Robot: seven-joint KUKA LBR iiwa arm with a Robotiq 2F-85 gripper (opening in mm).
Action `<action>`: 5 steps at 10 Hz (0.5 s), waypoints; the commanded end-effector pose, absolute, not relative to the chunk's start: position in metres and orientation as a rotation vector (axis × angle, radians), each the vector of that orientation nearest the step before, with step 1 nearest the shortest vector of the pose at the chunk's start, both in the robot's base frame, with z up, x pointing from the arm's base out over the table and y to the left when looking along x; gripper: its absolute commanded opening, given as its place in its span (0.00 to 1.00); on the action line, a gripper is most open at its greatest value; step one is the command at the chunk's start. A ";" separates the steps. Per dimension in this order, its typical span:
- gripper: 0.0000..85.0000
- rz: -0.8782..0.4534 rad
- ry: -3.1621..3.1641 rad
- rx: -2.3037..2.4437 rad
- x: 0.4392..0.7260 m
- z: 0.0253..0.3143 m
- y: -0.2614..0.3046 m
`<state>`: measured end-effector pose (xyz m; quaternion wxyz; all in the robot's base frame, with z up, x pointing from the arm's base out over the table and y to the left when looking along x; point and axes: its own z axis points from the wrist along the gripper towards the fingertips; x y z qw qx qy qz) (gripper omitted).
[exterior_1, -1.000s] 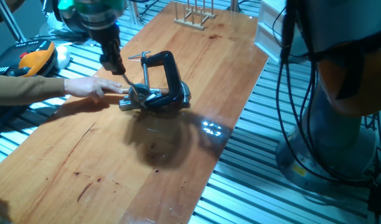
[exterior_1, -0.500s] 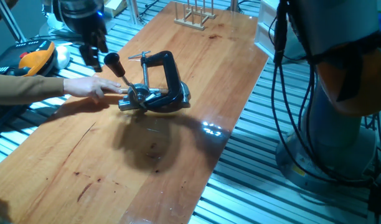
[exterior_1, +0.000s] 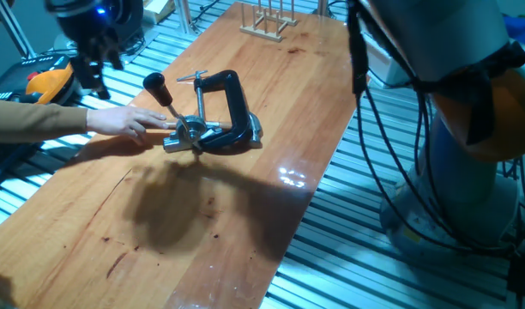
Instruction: Pull up the lever
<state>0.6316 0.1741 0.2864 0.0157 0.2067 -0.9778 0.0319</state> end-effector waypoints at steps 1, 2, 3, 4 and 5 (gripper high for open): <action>0.60 0.156 -3.032 0.688 0.633 0.285 0.195; 0.20 0.159 -2.996 0.679 0.634 0.282 0.192; 0.00 0.161 -3.000 0.681 0.631 0.273 0.179; 0.00 0.148 -3.006 0.682 0.630 0.264 0.160; 0.00 0.131 -3.013 0.685 0.625 0.253 0.143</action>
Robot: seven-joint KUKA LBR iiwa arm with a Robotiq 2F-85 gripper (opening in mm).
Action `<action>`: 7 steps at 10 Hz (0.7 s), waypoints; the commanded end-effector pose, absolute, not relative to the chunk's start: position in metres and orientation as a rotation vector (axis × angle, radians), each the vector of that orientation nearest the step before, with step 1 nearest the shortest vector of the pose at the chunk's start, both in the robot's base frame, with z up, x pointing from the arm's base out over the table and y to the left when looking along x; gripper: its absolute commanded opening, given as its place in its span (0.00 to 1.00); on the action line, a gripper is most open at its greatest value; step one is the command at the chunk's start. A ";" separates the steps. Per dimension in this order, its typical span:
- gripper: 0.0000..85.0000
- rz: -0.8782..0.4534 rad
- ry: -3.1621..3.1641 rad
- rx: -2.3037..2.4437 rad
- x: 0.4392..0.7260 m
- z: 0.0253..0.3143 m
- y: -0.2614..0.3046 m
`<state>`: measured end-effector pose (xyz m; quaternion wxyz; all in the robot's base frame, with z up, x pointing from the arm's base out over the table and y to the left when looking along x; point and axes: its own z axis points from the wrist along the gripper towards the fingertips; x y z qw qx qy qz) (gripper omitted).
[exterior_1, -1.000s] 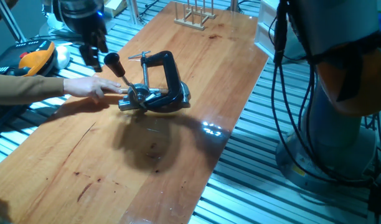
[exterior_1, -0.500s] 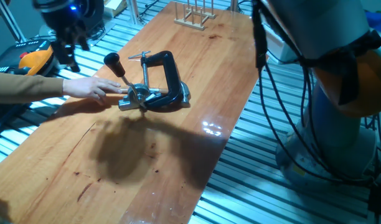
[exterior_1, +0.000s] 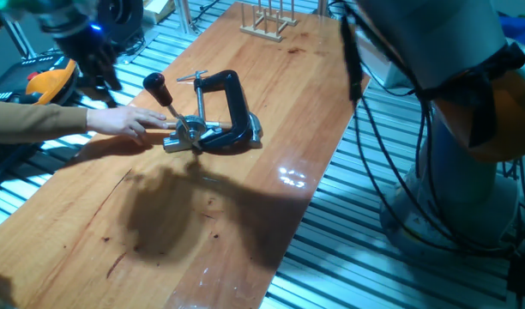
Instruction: Pull up the lever
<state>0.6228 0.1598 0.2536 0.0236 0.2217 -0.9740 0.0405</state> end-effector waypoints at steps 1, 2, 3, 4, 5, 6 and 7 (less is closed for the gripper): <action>0.00 0.127 -3.022 0.687 0.619 0.242 0.131; 0.00 0.126 -3.024 0.688 0.617 0.237 0.118; 0.00 0.093 -3.005 0.683 0.617 0.238 0.108; 0.00 0.093 -3.003 0.682 0.615 0.240 0.100; 0.00 0.120 -3.022 0.687 0.607 0.237 0.094; 0.00 0.128 -3.017 0.686 0.600 0.231 0.089; 0.00 0.112 -3.020 0.687 0.595 0.228 0.085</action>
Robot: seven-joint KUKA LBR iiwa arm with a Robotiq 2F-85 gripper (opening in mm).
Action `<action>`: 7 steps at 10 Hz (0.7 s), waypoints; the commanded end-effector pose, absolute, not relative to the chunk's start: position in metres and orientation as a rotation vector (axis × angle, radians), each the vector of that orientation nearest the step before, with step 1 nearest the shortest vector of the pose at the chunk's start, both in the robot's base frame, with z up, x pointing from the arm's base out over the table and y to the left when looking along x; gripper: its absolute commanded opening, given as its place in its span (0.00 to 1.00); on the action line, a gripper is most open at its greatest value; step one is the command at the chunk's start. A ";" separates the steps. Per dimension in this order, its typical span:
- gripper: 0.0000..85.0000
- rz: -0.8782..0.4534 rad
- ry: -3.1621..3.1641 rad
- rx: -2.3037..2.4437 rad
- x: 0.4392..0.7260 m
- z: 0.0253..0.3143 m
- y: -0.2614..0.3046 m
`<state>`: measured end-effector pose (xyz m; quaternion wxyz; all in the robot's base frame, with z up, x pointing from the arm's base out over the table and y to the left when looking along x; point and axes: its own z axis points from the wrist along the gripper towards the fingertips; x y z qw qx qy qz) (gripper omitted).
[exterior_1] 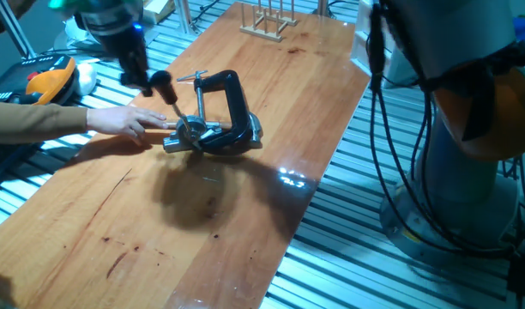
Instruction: Pull up the lever
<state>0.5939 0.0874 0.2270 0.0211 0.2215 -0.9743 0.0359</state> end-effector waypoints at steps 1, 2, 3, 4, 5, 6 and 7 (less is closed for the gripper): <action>0.00 0.112 -3.026 0.689 0.590 0.225 0.083; 0.00 0.105 -3.027 0.689 0.589 0.225 0.082; 0.00 0.069 -3.018 0.687 0.593 0.227 0.089; 0.00 0.046 -3.002 0.683 0.605 0.236 0.105; 0.00 0.039 -2.977 0.676 0.622 0.250 0.129; 0.00 0.058 -2.970 0.673 0.635 0.266 0.158; 0.00 0.105 -2.979 0.674 0.642 0.281 0.187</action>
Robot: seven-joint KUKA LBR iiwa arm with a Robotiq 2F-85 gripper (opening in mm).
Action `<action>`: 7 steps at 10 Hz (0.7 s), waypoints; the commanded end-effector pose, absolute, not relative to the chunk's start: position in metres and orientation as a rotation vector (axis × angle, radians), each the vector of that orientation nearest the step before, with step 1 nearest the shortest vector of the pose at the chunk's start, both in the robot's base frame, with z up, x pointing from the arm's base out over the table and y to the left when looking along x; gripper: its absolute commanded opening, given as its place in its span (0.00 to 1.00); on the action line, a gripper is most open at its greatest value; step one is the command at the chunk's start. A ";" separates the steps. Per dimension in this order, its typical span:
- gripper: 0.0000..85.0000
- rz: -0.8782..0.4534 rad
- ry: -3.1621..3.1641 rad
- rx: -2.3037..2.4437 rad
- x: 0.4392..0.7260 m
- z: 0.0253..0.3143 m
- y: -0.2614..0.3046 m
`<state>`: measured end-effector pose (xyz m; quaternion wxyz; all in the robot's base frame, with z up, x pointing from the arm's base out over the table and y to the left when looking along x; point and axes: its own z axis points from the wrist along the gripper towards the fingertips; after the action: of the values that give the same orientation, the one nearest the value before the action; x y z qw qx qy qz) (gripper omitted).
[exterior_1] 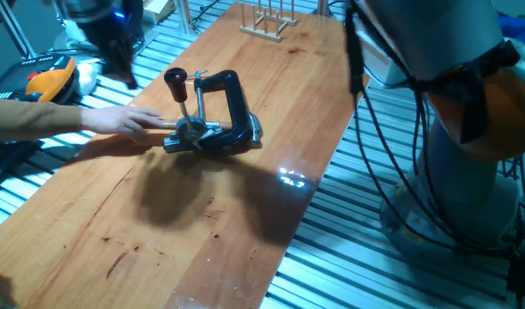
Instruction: Pull up the lever
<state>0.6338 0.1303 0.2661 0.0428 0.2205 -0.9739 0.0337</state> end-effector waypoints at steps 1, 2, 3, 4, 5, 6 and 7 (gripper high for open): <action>0.00 0.130 -3.005 0.682 0.643 0.284 0.202; 0.00 0.114 -3.018 0.686 0.643 0.285 0.212; 0.00 0.109 -3.025 0.688 0.643 0.283 0.220; 0.00 0.076 -3.023 0.688 0.641 0.280 0.227; 0.00 0.110 -3.028 0.687 0.638 0.277 0.237; 0.00 0.131 -3.025 0.686 0.636 0.274 0.246; 0.00 0.138 -3.018 0.686 0.633 0.270 0.253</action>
<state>0.6316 0.2045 0.2694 0.0266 0.2213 -0.9739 0.0426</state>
